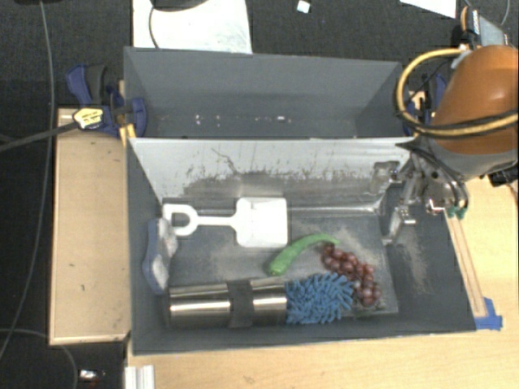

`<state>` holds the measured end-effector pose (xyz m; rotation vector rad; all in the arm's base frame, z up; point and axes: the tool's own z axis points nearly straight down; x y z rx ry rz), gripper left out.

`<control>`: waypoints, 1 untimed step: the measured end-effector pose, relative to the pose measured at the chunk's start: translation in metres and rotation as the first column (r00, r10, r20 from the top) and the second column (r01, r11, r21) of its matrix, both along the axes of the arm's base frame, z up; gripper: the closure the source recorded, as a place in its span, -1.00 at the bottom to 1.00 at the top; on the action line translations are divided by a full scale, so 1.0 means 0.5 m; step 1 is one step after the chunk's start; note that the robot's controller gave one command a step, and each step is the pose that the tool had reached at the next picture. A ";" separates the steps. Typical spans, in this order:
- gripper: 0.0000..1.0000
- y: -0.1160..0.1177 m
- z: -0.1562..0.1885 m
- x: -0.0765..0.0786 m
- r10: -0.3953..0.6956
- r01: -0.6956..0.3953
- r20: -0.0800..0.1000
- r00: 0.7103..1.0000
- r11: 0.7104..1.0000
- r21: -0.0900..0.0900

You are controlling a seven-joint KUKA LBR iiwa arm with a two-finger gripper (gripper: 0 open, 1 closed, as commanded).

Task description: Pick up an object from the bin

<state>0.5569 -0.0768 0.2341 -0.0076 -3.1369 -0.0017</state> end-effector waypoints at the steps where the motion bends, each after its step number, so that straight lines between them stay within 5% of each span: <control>1: -1.00 0.001 0.009 0.003 0.004 -0.004 0.008 1.000 1.000 -0.001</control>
Offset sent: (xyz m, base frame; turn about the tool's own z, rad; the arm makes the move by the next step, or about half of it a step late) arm 0.0336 0.0654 -0.1641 -0.0198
